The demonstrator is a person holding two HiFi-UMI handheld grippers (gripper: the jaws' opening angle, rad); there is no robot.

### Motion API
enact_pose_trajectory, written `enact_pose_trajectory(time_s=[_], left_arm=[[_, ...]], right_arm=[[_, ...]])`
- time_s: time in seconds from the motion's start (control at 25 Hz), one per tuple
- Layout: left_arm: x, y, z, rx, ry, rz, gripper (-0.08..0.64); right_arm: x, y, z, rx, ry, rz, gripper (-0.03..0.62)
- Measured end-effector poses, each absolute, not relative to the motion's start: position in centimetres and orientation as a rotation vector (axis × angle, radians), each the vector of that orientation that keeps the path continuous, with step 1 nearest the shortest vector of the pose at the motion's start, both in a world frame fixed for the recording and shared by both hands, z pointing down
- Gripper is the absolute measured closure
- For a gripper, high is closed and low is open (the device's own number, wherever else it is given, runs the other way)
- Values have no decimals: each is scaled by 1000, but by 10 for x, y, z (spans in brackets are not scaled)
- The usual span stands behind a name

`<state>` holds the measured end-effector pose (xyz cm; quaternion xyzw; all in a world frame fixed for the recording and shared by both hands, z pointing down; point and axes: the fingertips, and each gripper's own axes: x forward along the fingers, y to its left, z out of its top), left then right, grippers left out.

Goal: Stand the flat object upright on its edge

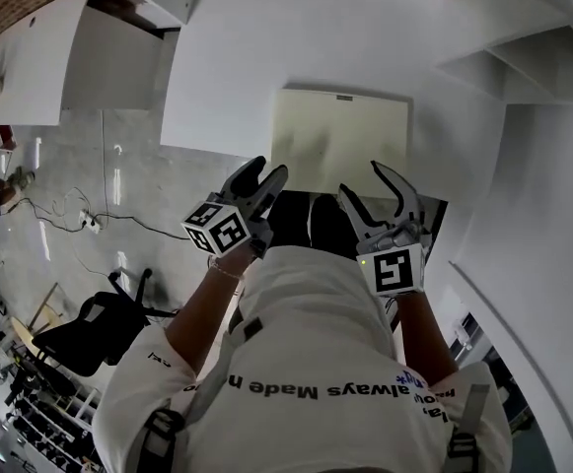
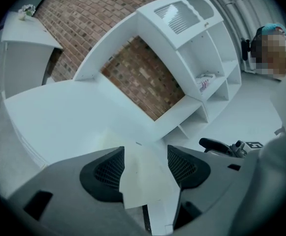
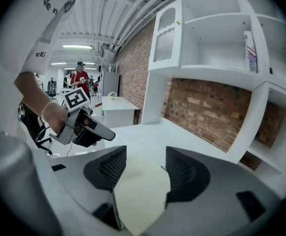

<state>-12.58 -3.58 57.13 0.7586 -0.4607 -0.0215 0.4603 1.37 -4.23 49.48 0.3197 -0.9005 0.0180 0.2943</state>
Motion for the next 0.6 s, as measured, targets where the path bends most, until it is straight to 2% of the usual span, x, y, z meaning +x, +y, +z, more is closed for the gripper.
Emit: enact_pose_trajectory(time_s=[0.6], left_arm=[[-144, 9, 687, 1586, -1032, -128, 239]], right_arm=[[-5, -9, 613, 632, -2271, -1, 322]])
